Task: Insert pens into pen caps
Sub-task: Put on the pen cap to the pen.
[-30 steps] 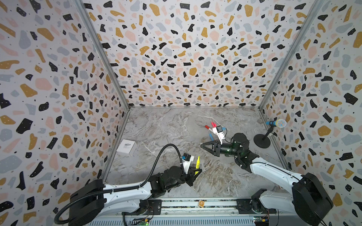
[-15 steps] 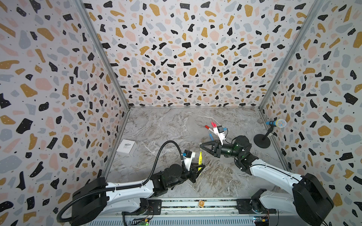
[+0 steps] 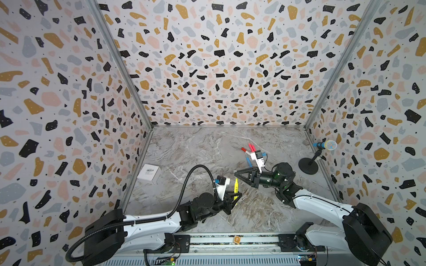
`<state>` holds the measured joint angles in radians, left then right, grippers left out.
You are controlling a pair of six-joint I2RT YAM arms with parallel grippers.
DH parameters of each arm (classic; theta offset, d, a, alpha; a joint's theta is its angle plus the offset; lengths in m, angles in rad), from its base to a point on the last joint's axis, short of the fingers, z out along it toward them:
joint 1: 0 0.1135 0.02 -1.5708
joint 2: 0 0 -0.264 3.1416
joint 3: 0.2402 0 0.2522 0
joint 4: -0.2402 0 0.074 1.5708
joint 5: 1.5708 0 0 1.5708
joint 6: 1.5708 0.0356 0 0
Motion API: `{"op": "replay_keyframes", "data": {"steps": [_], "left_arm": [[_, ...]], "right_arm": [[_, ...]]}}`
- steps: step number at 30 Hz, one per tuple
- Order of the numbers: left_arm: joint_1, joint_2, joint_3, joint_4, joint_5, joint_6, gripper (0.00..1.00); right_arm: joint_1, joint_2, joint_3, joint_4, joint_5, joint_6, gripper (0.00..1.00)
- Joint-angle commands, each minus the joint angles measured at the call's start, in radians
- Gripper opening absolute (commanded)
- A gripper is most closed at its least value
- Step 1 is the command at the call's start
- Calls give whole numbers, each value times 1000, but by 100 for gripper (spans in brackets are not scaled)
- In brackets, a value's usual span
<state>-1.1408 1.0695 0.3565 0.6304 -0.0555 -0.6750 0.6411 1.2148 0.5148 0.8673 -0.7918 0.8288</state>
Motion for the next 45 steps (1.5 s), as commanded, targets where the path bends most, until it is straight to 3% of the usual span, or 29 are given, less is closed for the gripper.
{"op": "replay_keyframes", "data": {"steps": [1, 20, 21, 23, 25, 27, 31, 34, 40, 45], "left_arm": [[-3, -21, 28, 58, -20, -8, 0], [-2, -75, 29, 100, -90, -28, 0], [-2, -75, 28, 103, -90, -24, 0], [-2, -68, 27, 107, -88, -18, 0], [-2, -56, 28, 103, -76, -6, 0], [-2, -43, 31, 94, -66, 2, 0], [-2, -32, 19, 103, -55, 5, 0], [-2, -28, 23, 89, -51, 18, 0], [-2, -14, 37, 64, -46, 36, 0], [-2, -16, 40, 61, -47, 39, 0]], "right_arm": [[5, -10, -6, 34, 6, 7, 3], [112, -79, -147, 79, 42, -64, 7], [114, -88, -146, 55, 40, -78, 12], [114, -121, -134, -28, 35, -126, 40], [108, -169, -110, -134, 40, -179, 62], [84, -222, -72, -257, 48, -230, 68], [-30, -282, 28, -426, 31, -280, 69], [-63, -248, 155, -554, 48, -330, 69], [21, -92, 351, -697, 50, -410, 63], [91, -17, 379, -742, 61, -445, 56]]}}
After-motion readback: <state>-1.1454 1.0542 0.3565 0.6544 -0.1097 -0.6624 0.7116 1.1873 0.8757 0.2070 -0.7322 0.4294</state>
